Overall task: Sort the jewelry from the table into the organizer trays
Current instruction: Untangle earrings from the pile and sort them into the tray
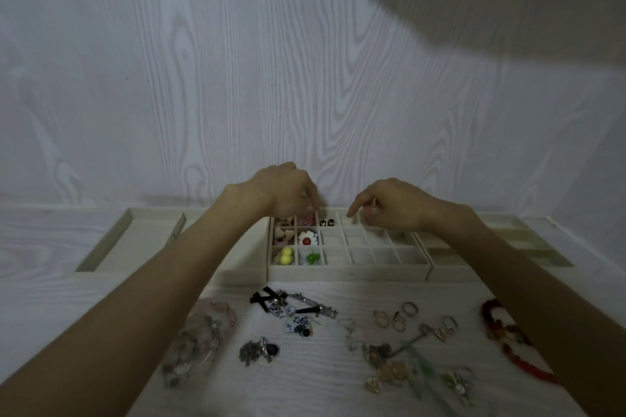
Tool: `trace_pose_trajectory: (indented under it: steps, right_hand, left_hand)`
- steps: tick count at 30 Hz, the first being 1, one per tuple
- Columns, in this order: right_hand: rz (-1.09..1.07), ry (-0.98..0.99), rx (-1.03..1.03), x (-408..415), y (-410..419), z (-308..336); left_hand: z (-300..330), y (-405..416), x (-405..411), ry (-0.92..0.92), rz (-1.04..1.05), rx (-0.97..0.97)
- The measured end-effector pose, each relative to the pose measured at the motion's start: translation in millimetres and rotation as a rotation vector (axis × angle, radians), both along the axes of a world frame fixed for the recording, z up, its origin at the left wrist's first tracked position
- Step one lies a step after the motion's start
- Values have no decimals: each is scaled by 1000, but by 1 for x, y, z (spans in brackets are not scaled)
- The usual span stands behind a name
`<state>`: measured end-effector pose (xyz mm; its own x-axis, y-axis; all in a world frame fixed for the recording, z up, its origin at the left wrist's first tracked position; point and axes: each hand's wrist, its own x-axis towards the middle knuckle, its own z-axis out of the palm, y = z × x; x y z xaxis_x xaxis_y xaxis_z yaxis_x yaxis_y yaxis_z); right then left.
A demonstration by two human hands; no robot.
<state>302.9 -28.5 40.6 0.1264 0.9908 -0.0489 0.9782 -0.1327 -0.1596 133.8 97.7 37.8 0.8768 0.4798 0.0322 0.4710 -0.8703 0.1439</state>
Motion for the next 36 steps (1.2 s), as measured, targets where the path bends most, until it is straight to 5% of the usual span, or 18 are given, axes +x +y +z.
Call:
trace_pose_trajectory:
  steps: [14,22,32,34,36]
  right_hand:
    - [-54,236,6,-50,-143,-26]
    - [-161,121,186,-70,-188,-56]
    - [-266,106,325,-89,-174,-76]
    - [-295,218,349,-90,-172,-76]
    - [-384,585,407,-93,-172,-68]
  left_hand:
    - [-29,-121,-83,-69,2,-278]
    - [-64,-178,-78,-165,-61,-264]
    - [-71,-189,-59,-274,103,-303]
    - [-73,-184,-63,-312,101,-393]
    - [-72,-183,-66,-375,67,-525]
